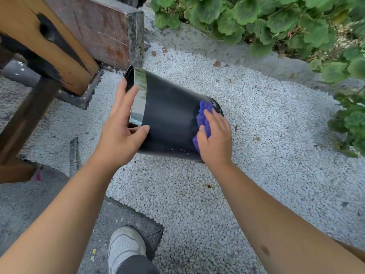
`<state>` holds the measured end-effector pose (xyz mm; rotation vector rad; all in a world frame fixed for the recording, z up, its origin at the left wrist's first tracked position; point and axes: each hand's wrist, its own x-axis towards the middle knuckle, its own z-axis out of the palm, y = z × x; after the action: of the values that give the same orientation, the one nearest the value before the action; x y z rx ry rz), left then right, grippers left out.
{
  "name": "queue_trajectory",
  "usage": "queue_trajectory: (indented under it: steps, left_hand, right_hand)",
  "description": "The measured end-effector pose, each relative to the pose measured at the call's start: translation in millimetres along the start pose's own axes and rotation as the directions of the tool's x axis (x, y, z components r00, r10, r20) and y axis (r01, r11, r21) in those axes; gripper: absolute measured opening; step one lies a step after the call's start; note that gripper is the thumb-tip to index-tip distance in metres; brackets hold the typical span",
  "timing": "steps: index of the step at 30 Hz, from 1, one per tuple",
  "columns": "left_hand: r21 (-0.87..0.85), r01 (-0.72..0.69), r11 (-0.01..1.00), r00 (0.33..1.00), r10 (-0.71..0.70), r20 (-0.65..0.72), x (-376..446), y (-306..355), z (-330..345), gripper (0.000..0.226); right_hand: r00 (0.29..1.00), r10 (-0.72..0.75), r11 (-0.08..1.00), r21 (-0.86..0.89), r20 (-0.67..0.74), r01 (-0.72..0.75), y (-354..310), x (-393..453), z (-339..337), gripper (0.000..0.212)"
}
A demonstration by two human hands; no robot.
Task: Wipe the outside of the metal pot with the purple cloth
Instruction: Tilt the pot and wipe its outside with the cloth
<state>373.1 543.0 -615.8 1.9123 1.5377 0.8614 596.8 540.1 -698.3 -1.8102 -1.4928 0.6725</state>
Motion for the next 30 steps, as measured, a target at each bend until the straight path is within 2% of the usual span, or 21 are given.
queue_trajectory:
  steps: [1,3,5,7,9,10,13,15,19,21,23,25,27,30]
  left_hand:
    - [-0.004,0.037,0.999,0.997,-0.037,-0.070,-4.7,1.0,2.6,0.081]
    - [-0.027,0.203,0.979,0.960,-0.205,-0.193,-14.8,3.3,6.8,0.070]
    - [0.056,0.309,0.949,0.932,-0.290,-0.219,-21.3,3.6,7.7,0.068]
    - [0.149,0.269,0.952,0.961,-0.255,-0.104,-21.0,1.8,0.0,0.076]
    - [0.103,0.230,0.968,0.966,-0.240,0.092,-16.8,5.5,-10.9,0.090]
    - [0.090,0.213,0.973,0.963,-0.225,0.147,-15.7,7.1,-14.4,0.096]
    - [0.136,0.155,0.978,0.973,-0.175,0.150,-11.7,13.5,-12.7,0.100]
    - [0.056,0.189,0.980,0.967,-0.195,0.162,-5.6,18.6,-11.6,0.097]
    - [-0.254,0.257,0.933,0.966,-0.240,0.096,21.2,39.1,-10.4,0.079]
    - [-0.319,0.280,0.905,0.957,-0.291,0.015,36.1,46.7,-10.0,0.063]
    - [-0.355,0.303,0.884,0.940,-0.340,-0.045,45.5,46.6,-10.1,0.052]
    - [-0.251,0.291,0.923,0.944,-0.320,-0.083,46.4,46.2,-6.5,0.042]
    - [-0.011,0.226,0.974,0.968,-0.226,-0.105,39.7,47.8,0.1,0.042]
    - [0.094,0.182,0.979,0.979,-0.172,-0.108,30.2,45.2,7.2,0.051]
  right_hand:
    - [1.000,-0.005,1.000,0.006,-0.005,0.005,-0.4,0.6,0.4,0.048]
    - [0.999,-0.035,0.999,-0.014,-0.007,0.035,-2.2,2.3,1.8,0.048]
    - [0.998,-0.056,0.997,-0.051,-0.001,0.056,-1.9,2.6,3.7,0.047]
    - [0.999,-0.043,0.998,-0.056,-0.027,0.041,-1.7,2.7,5.0,0.045]
    - [0.997,0.008,1.000,-0.030,-0.072,-0.010,-0.3,6.0,4.0,0.044]
    - [0.996,0.034,0.999,-0.016,-0.080,-0.036,0.5,9.2,2.5,0.043]
    - [0.994,0.093,0.996,0.017,-0.055,-0.092,4.0,20.5,-4.3,0.041]
    - [0.992,0.113,0.993,0.047,-0.047,-0.111,1.2,27.2,-9.0,0.040]
    - [0.985,0.130,0.988,0.096,-0.112,-0.119,-15.2,42.0,-23.9,0.040]
    - [0.979,0.169,0.967,0.210,-0.110,-0.144,-29.8,52.0,-33.4,0.034]
    - [0.972,0.231,0.909,0.367,-0.047,-0.198,-50.9,61.4,-44.2,0.031]
    - [0.975,0.220,0.859,0.476,-0.014,-0.187,-73.9,66.4,-52.1,0.031]
    - [0.989,0.143,0.856,0.505,-0.029,-0.109,-99.1,64.6,-53.2,0.027]
    - [0.997,-0.077,0.939,0.335,-0.027,0.082,-124.1,48.1,-40.4,0.033]
